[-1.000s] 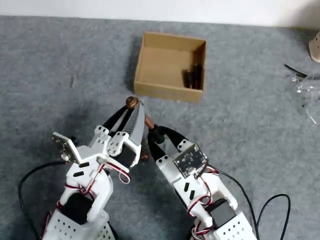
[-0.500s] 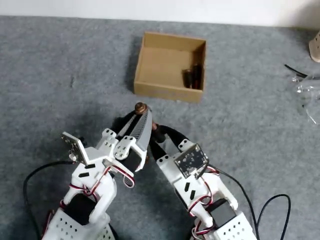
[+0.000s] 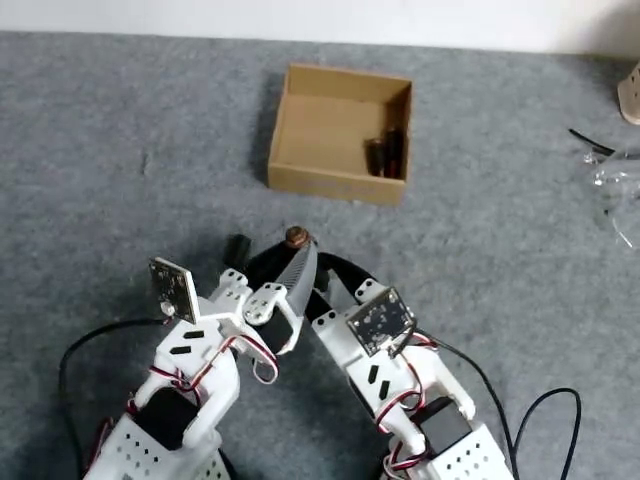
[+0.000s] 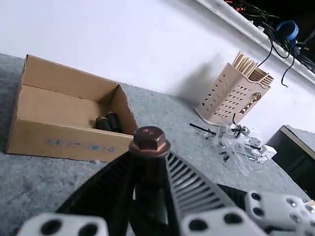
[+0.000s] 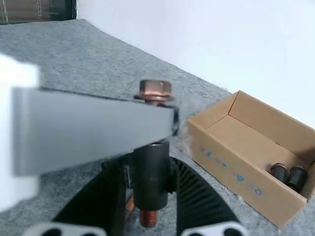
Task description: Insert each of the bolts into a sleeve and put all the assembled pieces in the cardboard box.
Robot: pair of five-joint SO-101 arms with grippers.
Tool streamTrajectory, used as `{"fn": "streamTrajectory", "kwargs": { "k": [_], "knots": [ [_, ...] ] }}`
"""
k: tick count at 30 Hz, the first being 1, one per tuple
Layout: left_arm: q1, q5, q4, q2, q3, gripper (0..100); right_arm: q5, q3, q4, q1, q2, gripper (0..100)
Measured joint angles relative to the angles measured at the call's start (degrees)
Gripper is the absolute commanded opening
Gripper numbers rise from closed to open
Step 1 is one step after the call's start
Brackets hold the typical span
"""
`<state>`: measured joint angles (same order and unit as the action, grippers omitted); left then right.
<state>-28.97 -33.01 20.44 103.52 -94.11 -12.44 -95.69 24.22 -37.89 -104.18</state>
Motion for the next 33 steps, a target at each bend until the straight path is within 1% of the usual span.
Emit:
{"fn": "streamTrajectory", "kwargs": {
  "k": [7,11,14,16,24,26,29,31,33],
  "knots": [
    [0.3,0.0,0.0,0.1,-1.1,2,0.0,0.0,0.0,0.9,0.1,0.4],
    [1.1,3.9,0.0,0.1,-1.1,13,0.0,0.0,0.0,0.9,0.1,0.4],
    [2.1,4.7,0.0,0.0,-1.1,22,-0.1,0.0,0.0,1.2,0.1,0.4],
    [2.7,4.8,0.0,0.0,-1.1,26,-0.1,0.0,0.0,1.7,0.1,0.4],
    [4.1,5.0,0.2,0.0,-1.1,27,-0.1,0.0,0.1,2.0,0.1,0.4],
    [7.1,4.1,0.2,0.0,-1.1,27,-0.1,0.0,0.1,2.0,0.1,0.4],
    [15.3,-2.3,0.2,0.0,0.9,26,-0.1,0.0,0.1,2.0,0.1,0.4],
    [22.3,-7.4,0.2,0.0,1.9,21,-0.1,0.0,0.1,2.0,0.1,0.4],
    [27.6,-10.0,0.2,0.0,2.1,12,-0.1,0.0,0.1,2.6,0.1,0.4]
  ]
}}
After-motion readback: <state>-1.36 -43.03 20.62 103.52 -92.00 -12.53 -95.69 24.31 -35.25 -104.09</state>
